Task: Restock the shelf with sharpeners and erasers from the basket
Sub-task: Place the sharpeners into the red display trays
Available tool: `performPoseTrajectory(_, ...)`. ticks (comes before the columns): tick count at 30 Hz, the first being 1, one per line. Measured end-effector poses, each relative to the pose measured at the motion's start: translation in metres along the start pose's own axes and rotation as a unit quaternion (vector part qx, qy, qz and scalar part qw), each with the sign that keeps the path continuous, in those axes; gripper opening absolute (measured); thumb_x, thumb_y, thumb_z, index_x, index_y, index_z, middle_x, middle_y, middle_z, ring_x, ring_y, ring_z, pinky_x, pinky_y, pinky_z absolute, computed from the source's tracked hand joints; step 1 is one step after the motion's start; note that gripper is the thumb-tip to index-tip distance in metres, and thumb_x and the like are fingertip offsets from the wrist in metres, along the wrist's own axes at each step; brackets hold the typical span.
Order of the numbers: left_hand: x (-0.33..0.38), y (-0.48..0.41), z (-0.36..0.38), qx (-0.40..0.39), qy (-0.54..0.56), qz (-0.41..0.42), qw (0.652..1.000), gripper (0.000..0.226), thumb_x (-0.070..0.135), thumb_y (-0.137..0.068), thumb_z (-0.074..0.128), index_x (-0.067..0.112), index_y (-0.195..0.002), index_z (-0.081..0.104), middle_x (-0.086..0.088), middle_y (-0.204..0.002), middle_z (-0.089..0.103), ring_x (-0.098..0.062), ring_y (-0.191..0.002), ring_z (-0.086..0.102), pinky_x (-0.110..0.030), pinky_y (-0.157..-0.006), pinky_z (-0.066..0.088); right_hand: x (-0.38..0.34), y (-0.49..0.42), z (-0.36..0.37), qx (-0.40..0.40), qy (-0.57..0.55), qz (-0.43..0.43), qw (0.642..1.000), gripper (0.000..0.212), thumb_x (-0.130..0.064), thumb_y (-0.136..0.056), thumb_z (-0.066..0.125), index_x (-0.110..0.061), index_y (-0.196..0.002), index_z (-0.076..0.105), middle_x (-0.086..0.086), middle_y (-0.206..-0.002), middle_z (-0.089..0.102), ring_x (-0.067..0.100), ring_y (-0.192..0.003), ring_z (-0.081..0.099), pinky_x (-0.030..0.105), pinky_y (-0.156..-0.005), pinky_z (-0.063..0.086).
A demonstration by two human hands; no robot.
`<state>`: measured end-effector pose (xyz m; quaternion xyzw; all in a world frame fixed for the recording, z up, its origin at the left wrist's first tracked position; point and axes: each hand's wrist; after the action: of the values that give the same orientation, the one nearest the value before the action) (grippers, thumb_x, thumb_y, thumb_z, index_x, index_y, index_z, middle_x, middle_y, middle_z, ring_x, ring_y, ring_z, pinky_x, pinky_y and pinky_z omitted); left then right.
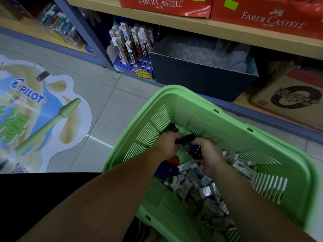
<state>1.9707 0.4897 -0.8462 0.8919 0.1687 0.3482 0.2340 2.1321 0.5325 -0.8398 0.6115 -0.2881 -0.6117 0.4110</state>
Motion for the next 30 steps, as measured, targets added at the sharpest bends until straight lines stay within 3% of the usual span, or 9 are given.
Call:
performPoseTrajectory(3, 0.002, 0.001, -0.005, -0.002, 0.053, -0.013, 0.999, 0.032, 0.014, -0.098, 0.065, 0.015, -0.13, 0.067, -0.008, -0.127, 0.068, -0.026, -0.115, 0.064, -0.026, -0.095, 0.048, 0.0, 0.007, -0.003, 0.025, -0.035, 0.004, 0.999, 0.037, -0.011, -0.074, 0.069, 0.004, -0.108, 0.068, 0.023, -0.089, 0.072, 0.034, -0.071, 0.072, 0.05, -0.072, 0.061)
performPoseTrajectory(8, 0.01, 0.013, -0.012, -0.025, 0.137, -0.051, 0.989, 0.025, 0.012, -0.103, 0.057, 0.016, -0.126, 0.068, -0.009, -0.127, 0.065, -0.023, -0.108, 0.063, -0.025, -0.087, 0.051, -0.009, 0.03, -0.002, 0.007, -0.075, 0.014, 0.997, 0.007, -0.004, -0.088, 0.058, -0.001, -0.093, 0.061, 0.018, -0.094, 0.061, 0.036, -0.084, 0.061, 0.051, -0.084, 0.058)
performPoseTrajectory(13, 0.014, 0.01, -0.008, -0.007, 0.098, -0.068, 0.993, 0.058, 0.034, -0.089, 0.08, 0.014, -0.139, 0.06, -0.008, -0.137, 0.062, -0.026, -0.119, 0.061, -0.029, -0.098, 0.05, -0.014, 0.039, -0.009, 0.039, -0.084, 0.014, 0.996, 0.01, -0.003, -0.086, 0.06, -0.002, -0.096, 0.06, 0.017, -0.099, 0.056, 0.037, -0.083, 0.058, 0.056, -0.089, 0.059)
performPoseTrajectory(15, 0.02, 0.004, -0.004, 0.013, 0.081, -0.089, 0.993, 0.059, 0.039, -0.087, 0.081, 0.009, -0.134, 0.062, -0.009, -0.126, 0.066, -0.027, -0.111, 0.064, -0.028, -0.088, 0.051, -0.012, 0.039, -0.013, 0.039, -0.1, 0.015, 0.994, 0.019, -0.002, -0.085, 0.063, -0.001, -0.104, 0.063, 0.018, -0.107, 0.057, 0.039, -0.09, 0.06, 0.053, -0.082, 0.062)
performPoseTrajectory(19, 0.03, -0.008, 0.004, 0.03, 0.022, -0.103, 0.994, 0.023, 0.033, -0.087, 0.077, 0.014, -0.093, 0.064, -0.01, -0.101, 0.069, -0.028, -0.091, 0.067, -0.031, -0.071, 0.051, -0.008, 0.038, -0.018, -0.016, -0.135, 0.025, 0.99, 0.04, -0.003, -0.09, 0.067, -0.004, -0.13, 0.06, 0.027, -0.121, 0.065, 0.04, -0.102, 0.068, 0.05, -0.077, 0.064)
performPoseTrajectory(23, 0.035, -0.008, 0.005, 0.029, 0.004, -0.102, 0.994, 0.016, 0.021, -0.087, 0.072, 0.014, -0.095, 0.06, -0.008, -0.102, 0.068, -0.027, -0.094, 0.065, -0.033, -0.078, 0.054, -0.009, 0.04, -0.019, -0.061, -0.118, 0.018, 0.991, 0.035, -0.009, -0.092, 0.068, -0.004, -0.125, 0.059, 0.021, -0.108, 0.074, 0.037, -0.098, 0.073, 0.053, -0.087, 0.061)
performPoseTrajectory(27, 0.027, 0.004, -0.003, 0.014, 0.013, -0.099, 0.995, 0.034, 0.024, -0.086, 0.077, 0.011, -0.115, 0.063, -0.006, -0.109, 0.067, -0.026, -0.097, 0.066, -0.036, -0.084, 0.057, -0.015, 0.054, -0.014, -0.043, -0.045, 0.003, 0.998, 0.043, -0.011, -0.085, 0.081, -0.004, -0.123, 0.063, 0.027, -0.12, 0.07, 0.044, -0.108, 0.07, 0.05, -0.077, 0.064)
performPoseTrajectory(30, 0.022, 0.021, -0.015, -0.011, 0.043, -0.082, 0.996, 0.008, 0.023, -0.089, 0.075, 0.016, -0.087, 0.07, -0.005, -0.093, 0.071, -0.022, -0.087, 0.067, -0.032, -0.078, 0.058, -0.03, 0.079, -0.011, -0.04, 0.032, -0.021, 0.998, 0.042, -0.019, -0.085, 0.086, -0.005, -0.117, 0.063, 0.023, -0.115, 0.067, 0.04, -0.097, 0.071, 0.043, -0.068, 0.063)
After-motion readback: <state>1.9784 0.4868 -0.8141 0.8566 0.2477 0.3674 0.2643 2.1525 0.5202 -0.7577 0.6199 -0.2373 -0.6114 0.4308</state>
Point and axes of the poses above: each hand's wrist, its own y-axis away from the middle knuckle, its own z-axis out of the palm, x = y × z
